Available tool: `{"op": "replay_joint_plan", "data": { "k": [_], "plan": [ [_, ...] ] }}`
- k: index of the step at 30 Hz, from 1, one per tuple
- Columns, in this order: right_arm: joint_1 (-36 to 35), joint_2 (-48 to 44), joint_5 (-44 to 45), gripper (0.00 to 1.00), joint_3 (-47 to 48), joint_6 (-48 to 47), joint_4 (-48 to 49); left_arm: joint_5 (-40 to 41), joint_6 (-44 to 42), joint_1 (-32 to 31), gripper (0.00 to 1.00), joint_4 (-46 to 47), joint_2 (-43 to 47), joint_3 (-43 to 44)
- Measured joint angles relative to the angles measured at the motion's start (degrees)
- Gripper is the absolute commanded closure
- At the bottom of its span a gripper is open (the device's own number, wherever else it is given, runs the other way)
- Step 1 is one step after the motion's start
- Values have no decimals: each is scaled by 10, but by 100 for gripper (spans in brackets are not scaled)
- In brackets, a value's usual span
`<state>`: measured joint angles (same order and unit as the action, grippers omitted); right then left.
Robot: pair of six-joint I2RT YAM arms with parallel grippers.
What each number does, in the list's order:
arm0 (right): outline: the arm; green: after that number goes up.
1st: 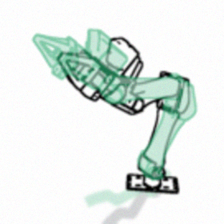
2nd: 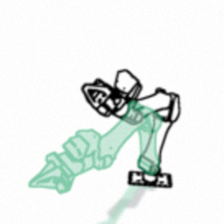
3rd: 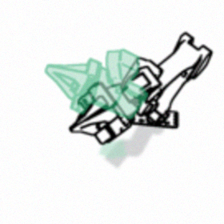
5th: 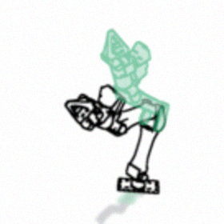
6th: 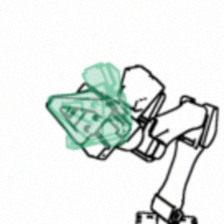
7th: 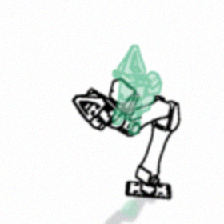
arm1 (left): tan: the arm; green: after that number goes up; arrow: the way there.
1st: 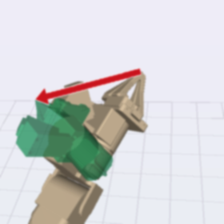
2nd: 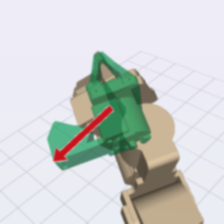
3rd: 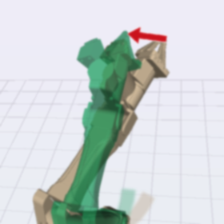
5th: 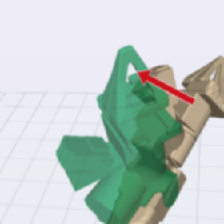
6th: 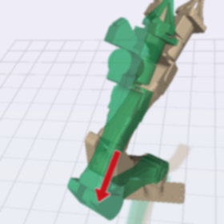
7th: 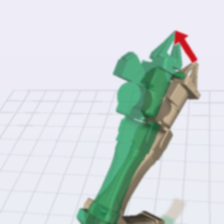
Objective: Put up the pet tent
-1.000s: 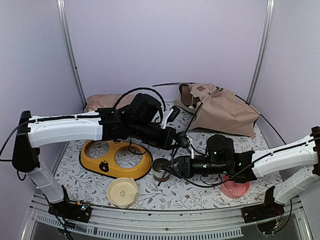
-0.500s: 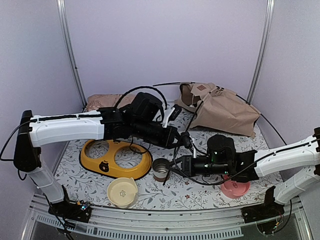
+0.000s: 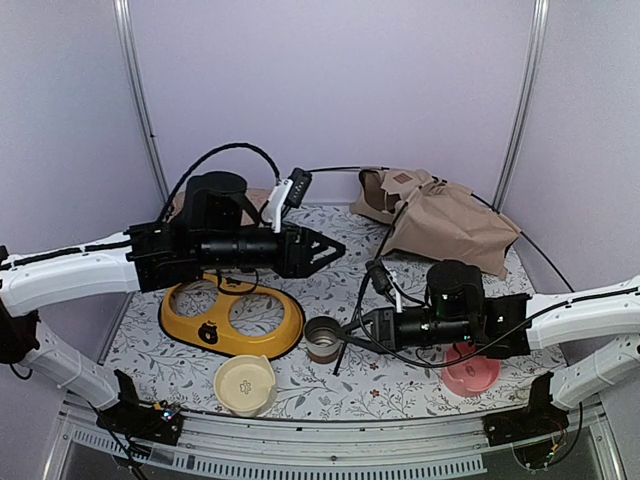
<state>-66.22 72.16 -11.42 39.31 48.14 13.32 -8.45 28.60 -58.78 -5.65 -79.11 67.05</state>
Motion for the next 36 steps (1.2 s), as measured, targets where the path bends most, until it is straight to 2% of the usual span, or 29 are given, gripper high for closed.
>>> {"op": "replay_joint_plan", "data": {
  "k": [4, 10, 19, 25, 36],
  "plan": [
    [8, -1, -17, 100, 9, -5, -10, 16, -2, 25, 51, 34, 32, -28],
    [18, -7, -42, 100, 20, -7, -30, 31, -6, 70, 53, 90, -2, -64],
    [33, -39, -59, 100, 26, -7, -70, 23, -35, 77, 55, 229, -144, -72],
    [37, -58, -59, 100, 28, -7, -100, 0, -64, 80, 56, 288, -249, -49],
    [37, -72, -58, 100, 35, -6, -135, -63, -119, 110, 56, 370, -339, 17]
  ]
}}
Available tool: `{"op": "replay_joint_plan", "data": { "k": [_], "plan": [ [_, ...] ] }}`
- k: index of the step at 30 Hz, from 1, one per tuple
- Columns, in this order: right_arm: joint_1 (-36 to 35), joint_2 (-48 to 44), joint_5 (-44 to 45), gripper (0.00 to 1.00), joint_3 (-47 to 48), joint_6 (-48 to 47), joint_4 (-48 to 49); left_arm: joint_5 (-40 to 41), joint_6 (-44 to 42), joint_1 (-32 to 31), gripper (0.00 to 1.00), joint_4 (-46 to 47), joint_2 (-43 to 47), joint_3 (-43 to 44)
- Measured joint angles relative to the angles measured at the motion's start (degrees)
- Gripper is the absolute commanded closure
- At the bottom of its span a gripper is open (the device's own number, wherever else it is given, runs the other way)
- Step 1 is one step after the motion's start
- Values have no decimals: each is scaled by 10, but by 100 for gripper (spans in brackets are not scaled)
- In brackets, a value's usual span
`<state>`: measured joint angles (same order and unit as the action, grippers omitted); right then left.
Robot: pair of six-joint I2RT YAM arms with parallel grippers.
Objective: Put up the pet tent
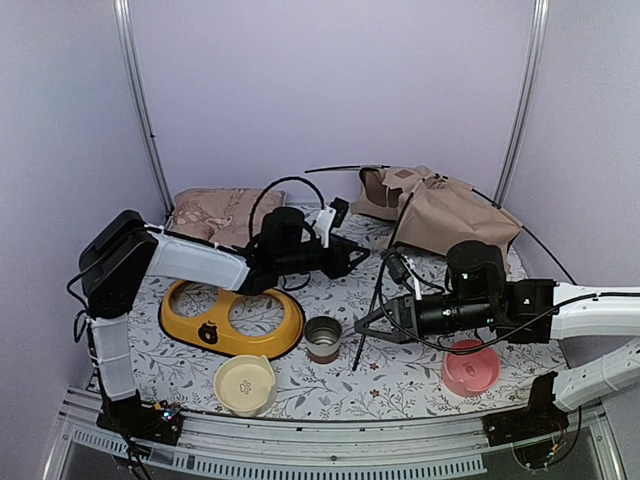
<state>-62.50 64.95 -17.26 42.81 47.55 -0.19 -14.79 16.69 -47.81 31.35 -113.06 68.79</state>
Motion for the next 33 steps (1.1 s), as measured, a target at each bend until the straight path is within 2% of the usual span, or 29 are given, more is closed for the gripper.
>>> {"op": "replay_joint_plan", "data": {
  "k": [8, 20, 33],
  "plan": [
    [0, 0, 0, 100, 4, 0, -19, -23, -48, 1, 67, 54, -52, 7],
    [2, 0, 0, 100, 12, -1, -29, -28, -97, 1, 68, 101, -102, 39],
    [3, -1, 2, 100, 18, 0, -43, -44, -120, 1, 78, 106, -124, 89]
  ]
}}
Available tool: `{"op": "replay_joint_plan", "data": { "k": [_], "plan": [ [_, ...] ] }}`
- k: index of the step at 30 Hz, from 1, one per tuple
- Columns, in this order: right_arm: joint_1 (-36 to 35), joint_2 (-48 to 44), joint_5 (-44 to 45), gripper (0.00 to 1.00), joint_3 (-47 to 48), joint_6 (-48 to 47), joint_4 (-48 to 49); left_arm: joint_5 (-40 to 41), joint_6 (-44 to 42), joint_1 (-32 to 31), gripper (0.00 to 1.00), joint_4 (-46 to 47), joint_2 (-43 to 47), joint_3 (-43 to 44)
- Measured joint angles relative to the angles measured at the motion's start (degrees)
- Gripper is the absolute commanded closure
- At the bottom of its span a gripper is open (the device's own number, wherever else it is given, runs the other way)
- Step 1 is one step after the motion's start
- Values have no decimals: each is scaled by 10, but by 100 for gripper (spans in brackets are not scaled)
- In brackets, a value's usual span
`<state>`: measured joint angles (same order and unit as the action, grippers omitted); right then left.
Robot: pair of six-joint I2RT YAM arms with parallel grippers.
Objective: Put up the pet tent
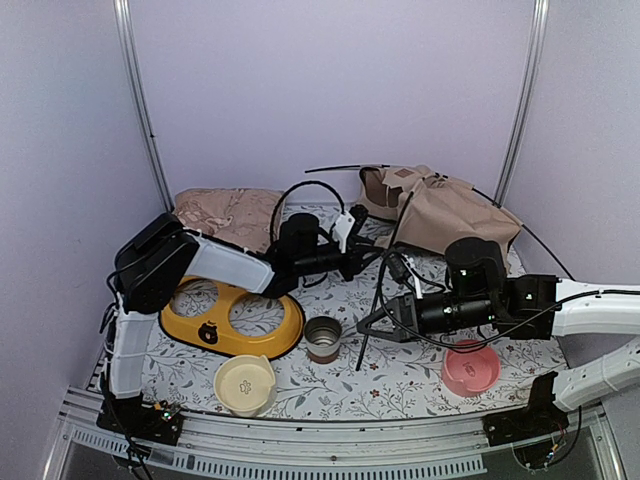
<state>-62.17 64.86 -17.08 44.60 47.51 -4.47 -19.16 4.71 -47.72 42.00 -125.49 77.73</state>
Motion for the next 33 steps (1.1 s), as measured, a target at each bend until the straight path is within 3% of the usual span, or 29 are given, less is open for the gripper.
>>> {"op": "replay_joint_plan", "data": {
  "k": [13, 18, 24, 33],
  "plan": [
    [0, 0, 1, 100, 1, -2, -12, -9, -7, 0, 88, -8, -6, 13],
    [1, -4, 4, 100, 1, -2, -16, -13, -8, 0, 100, -11, -8, 20],
    [4, -7, 4, 100, 6, -2, -19, -15, -9, 0, 100, -5, -9, 16],
    [4, 5, -15, 100, 1, 12, -16, 76, -7, -40, 100, 64, 90, -149]
  ]
}}
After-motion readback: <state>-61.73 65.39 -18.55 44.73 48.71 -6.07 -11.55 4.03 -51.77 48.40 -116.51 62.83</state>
